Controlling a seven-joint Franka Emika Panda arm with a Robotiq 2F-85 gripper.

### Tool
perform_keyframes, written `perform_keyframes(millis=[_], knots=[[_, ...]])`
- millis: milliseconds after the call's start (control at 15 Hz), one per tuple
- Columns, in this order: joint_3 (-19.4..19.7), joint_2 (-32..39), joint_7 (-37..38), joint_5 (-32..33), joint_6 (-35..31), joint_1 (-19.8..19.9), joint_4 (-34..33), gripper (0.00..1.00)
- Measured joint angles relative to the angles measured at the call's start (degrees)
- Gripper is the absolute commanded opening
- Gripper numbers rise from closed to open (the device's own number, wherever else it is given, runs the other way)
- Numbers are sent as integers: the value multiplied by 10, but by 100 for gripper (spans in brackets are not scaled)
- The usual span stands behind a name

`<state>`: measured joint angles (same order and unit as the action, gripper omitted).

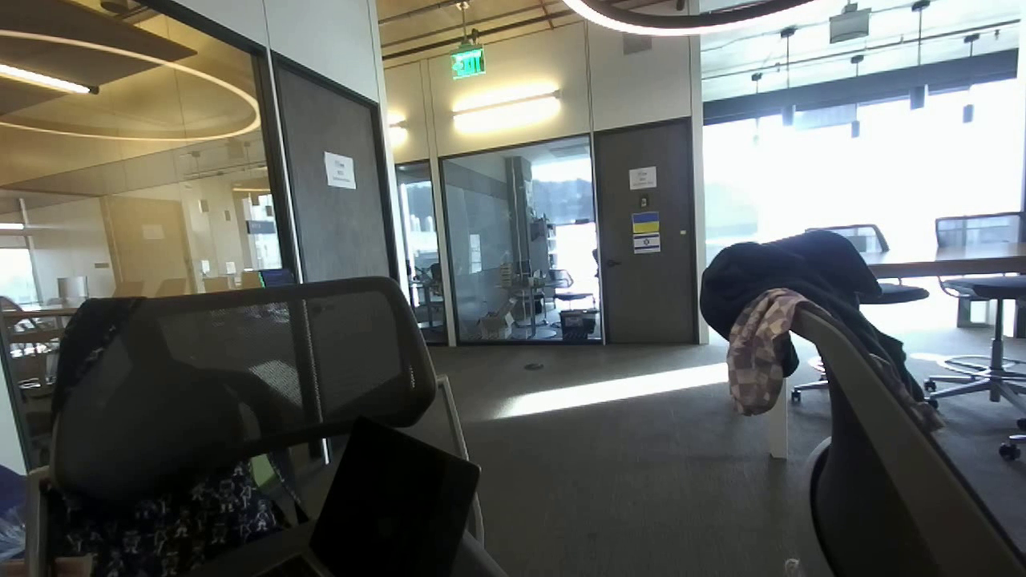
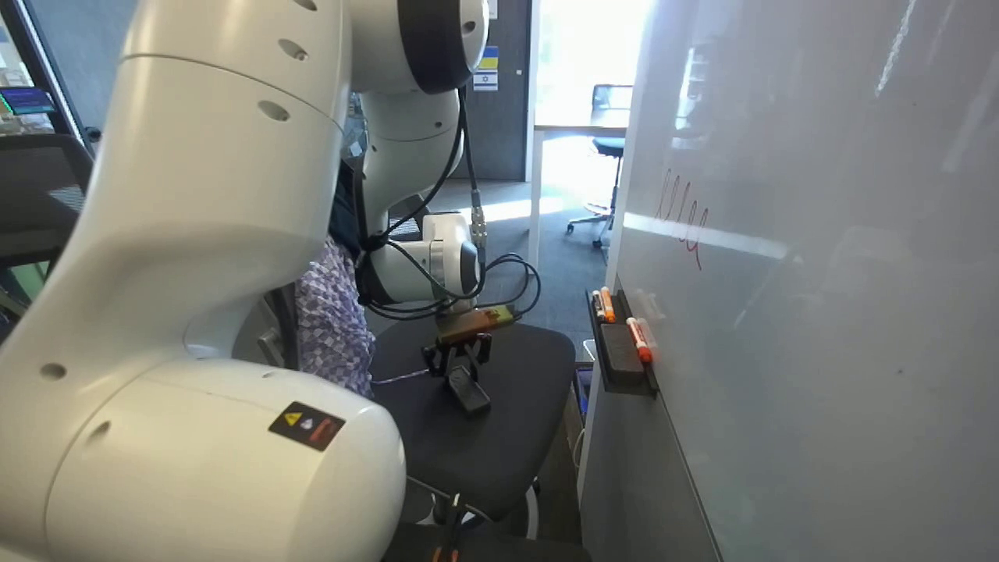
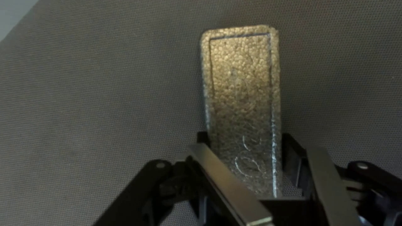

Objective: Put the clothes on the seat on the backrest of the chair and put the duster on the holder of the whiteboard

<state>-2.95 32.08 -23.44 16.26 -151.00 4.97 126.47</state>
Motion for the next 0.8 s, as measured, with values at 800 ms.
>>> perform_keyframes(millis=[800], knots=[[53, -59, 56, 20, 34, -13, 2, 31]])
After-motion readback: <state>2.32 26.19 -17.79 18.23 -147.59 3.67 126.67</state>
